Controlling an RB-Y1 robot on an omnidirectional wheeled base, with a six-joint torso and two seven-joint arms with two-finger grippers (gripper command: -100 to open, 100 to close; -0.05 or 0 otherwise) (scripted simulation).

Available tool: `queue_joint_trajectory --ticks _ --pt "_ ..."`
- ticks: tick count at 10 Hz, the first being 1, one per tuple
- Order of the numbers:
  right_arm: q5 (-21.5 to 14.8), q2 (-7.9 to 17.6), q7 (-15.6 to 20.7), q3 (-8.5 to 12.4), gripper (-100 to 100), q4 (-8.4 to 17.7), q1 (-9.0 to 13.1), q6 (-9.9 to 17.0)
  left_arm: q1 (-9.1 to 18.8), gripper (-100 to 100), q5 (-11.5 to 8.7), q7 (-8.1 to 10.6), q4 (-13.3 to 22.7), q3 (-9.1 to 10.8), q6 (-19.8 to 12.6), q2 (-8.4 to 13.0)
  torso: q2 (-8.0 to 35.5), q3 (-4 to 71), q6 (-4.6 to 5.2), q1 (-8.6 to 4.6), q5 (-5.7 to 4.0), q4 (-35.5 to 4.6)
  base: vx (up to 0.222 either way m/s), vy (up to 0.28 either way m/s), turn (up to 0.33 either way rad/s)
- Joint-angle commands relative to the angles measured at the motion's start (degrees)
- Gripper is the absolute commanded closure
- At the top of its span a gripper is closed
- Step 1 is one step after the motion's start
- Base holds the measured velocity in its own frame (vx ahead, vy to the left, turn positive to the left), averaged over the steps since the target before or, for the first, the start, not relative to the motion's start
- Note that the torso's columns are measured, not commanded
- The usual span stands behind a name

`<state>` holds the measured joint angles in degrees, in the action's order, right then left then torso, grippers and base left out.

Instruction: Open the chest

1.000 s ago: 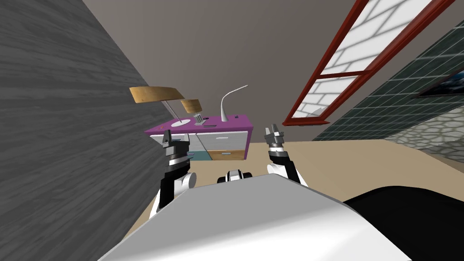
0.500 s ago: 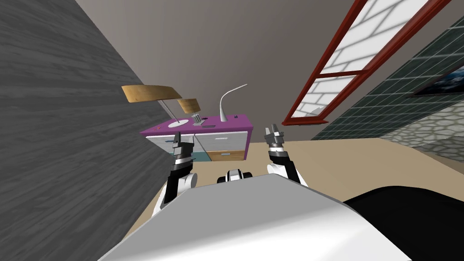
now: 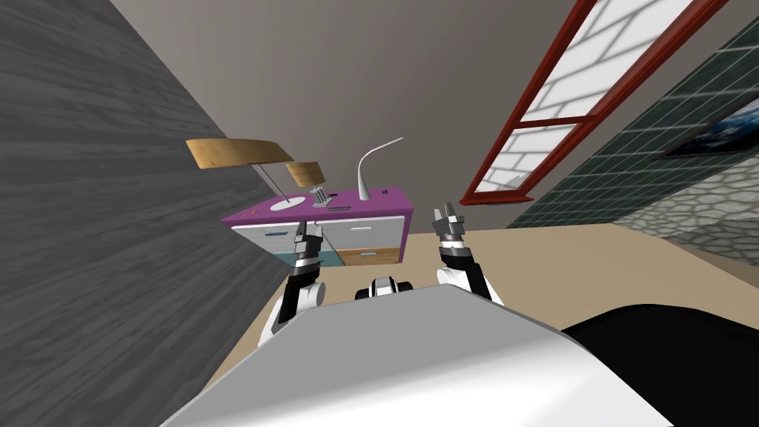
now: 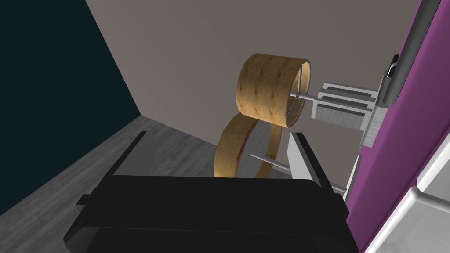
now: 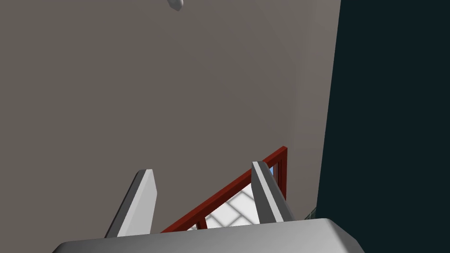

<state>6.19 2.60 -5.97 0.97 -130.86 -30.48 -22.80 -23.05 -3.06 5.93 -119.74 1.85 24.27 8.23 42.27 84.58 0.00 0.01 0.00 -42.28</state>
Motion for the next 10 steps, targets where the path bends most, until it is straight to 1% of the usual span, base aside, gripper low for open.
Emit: queue_joint_trajectory --ticks 1,5,9,10 --pt "0.0 0.0 0.0 0.0 0 0.0 0.0 0.0 0.67 -100 0.38 -0.48 4.03 -0.69 0.77 0.56 0.0 0.0 -0.01 0.0 0.0 0.0 0.044 0.004 -0.036" --pt "0.0 0.0 0.0 0.0 0 0.0 0.0 0.0 2.13 -100 0.89 -1.05 11.07 -1.56 2.23 0.98 0.0 0.0 0.0 -0.01 0.0 0.0 0.045 0.007 -0.042" --pt "0.0 0.0 0.0 0.0 0 0.0 0.0 0.0 3.64 -100 1.41 -1.64 18.11 -2.47 3.74 0.78 0.02 -0.01 -0.01 -0.02 -0.01 0.0 0.045 0.006 -0.044" --pt "0.0 0.0 0.0 0.0 0 0.0 0.0 0.0 3.64 -100 1.41 -1.64 18.34 -2.47 3.74 0.78 0.03 -0.02 0.0 -0.01 0.0 -0.01 0.031 0.008 -0.012"
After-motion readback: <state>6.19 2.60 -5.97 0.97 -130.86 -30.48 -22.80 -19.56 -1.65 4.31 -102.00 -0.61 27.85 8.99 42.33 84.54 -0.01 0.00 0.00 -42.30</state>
